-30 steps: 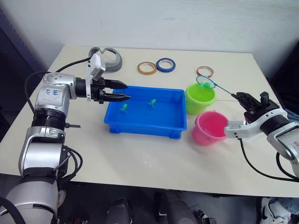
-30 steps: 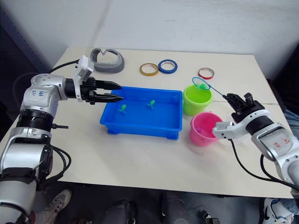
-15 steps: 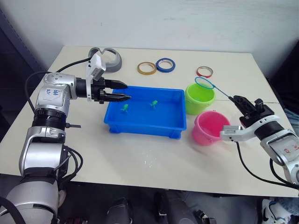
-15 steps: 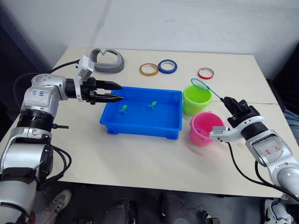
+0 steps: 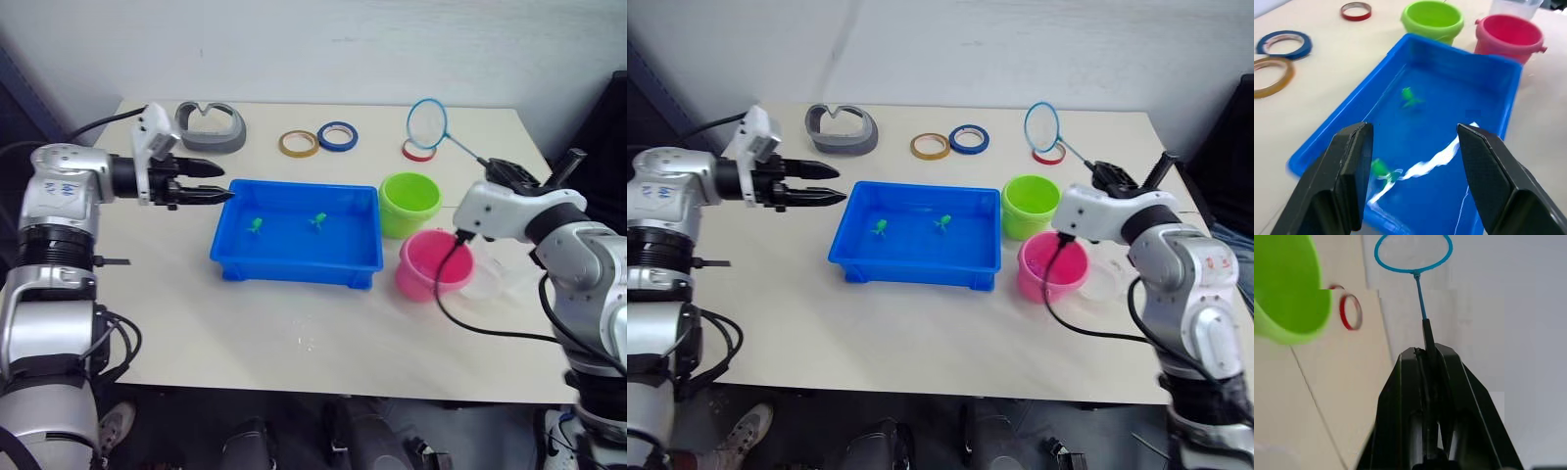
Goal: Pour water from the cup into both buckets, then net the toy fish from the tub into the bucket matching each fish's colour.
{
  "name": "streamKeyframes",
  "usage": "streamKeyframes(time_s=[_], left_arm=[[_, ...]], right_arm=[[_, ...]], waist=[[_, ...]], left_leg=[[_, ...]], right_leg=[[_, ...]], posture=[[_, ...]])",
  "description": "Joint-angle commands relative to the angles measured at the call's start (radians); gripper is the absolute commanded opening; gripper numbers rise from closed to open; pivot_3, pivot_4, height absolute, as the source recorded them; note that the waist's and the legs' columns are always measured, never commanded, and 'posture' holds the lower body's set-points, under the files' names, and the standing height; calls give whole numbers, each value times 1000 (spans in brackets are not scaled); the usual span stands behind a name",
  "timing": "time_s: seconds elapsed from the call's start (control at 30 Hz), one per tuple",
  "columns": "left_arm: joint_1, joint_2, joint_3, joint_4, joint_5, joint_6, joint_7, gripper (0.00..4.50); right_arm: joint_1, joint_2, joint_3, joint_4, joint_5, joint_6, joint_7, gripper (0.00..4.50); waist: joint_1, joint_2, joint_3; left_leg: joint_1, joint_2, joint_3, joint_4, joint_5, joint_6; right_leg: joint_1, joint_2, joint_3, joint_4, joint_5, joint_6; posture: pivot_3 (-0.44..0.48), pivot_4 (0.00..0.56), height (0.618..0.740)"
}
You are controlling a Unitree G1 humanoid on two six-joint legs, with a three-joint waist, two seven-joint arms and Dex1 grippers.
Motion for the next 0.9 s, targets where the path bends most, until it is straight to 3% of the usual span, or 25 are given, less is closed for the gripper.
streamKeyframes(time_s=[0.03,0.27,0.47,0.67,0.9], left_arm=[[9,67,49,-14,5,-12,13,3023],[81,124,92,-105,-18,37,23,3023],[155,139,128,-201,-48,89,41,3023],[184,131,140,-239,-60,110,55,3023],[183,110,129,-265,-75,126,69,3023]], right_arm=[[-99,120,56,-76,112,279,146,0],[-262,204,198,-77,176,674,275,0],[-269,6,235,-234,349,951,430,0],[-303,-102,269,-290,537,1171,414,0],[-329,-120,318,-243,668,1255,266,0]], waist=[[-2,0,0],[4,0,0],[11,0,0],[3,-1,0],[1,-1,0]], left_leg=[[0,1,0,0,0,0],[-3,0,-1,0,-1,2],[-4,0,-3,-1,-1,3],[-4,0,-4,-1,-1,3],[-4,0,-4,-1,-1,3]], right_leg=[[0,0,0,0,0,0],[-1,-2,-1,-1,0,0],[-1,-2,-4,-4,0,-1],[0,-2,-4,-4,0,-1],[-1,-2,-4,-4,0,-1]], posture=[[0,150,693],[0,150,693],[0,150,693],[0,150,693],[0,150,693]])
